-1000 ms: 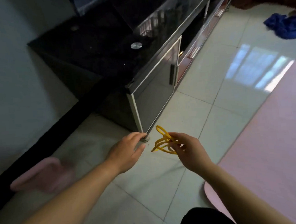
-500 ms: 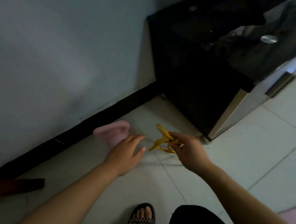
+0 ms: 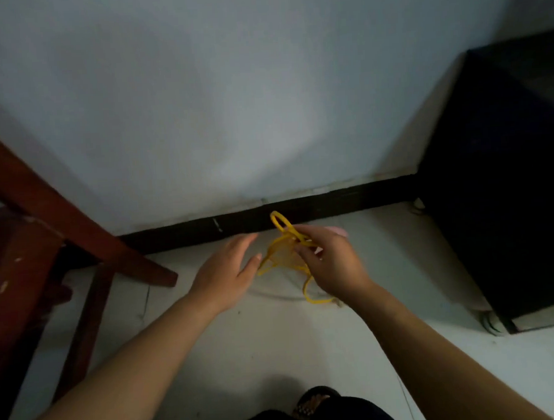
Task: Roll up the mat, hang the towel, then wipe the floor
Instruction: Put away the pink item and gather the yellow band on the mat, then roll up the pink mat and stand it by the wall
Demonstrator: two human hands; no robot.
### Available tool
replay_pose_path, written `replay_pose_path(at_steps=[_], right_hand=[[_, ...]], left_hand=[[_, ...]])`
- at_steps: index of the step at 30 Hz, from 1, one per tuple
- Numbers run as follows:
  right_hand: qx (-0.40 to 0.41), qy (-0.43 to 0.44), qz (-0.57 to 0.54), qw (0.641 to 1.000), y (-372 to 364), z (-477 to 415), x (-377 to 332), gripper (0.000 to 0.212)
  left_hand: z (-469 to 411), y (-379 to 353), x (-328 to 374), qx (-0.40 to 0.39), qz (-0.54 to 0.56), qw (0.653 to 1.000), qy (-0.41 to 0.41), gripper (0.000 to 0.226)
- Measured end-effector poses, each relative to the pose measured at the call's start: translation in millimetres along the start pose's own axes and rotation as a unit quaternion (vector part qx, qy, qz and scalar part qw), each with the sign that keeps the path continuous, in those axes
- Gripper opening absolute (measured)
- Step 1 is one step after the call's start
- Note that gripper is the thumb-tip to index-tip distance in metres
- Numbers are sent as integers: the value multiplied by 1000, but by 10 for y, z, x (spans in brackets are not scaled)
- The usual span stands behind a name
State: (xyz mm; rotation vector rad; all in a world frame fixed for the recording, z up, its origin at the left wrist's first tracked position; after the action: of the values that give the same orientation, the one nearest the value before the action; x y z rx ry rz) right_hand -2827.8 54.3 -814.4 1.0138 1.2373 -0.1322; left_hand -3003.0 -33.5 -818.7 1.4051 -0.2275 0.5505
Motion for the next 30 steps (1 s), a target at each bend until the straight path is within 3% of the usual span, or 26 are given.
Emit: replay_pose_path(at_steps=[4, 8, 11, 14, 22, 30], right_hand=[[1, 12, -16, 1000, -87, -371, -212, 30], [-42, -4, -3, 999, -256, -629, -74, 34], [-79, -51, 51, 994, -317, -631, 123, 43], [-64, -46, 63, 995, -273, -505, 223, 42], [23, -34, -35, 999, 57, 203, 371, 33], [66, -198, 18, 978, 621, 1197, 1027, 46]], left_hand=[[-13, 204, -160, 59, 45, 997, 10, 70], [-2, 241, -204, 81, 79, 993, 21, 56], [10, 157, -229, 60, 72, 995, 22, 55], [-1, 79, -215, 48, 75, 996, 23, 48], [-184, -166, 265, -14, 34, 999, -29, 58], [-495, -870, 1354, -146, -14, 972, -181, 42]])
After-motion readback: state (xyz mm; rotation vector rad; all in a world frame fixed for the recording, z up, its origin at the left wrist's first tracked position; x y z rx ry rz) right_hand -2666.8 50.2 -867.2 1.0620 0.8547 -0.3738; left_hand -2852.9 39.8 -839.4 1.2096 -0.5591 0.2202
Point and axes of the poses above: each hand's wrist, its own z-axis away from the middle knuckle, its own y-axis out of the back of the hand, x = y × z, the point moved 2 cm from there along -z, towards the middle knuckle, and after that the axes turned 12 degrees about -x, right-handed, at the moved point
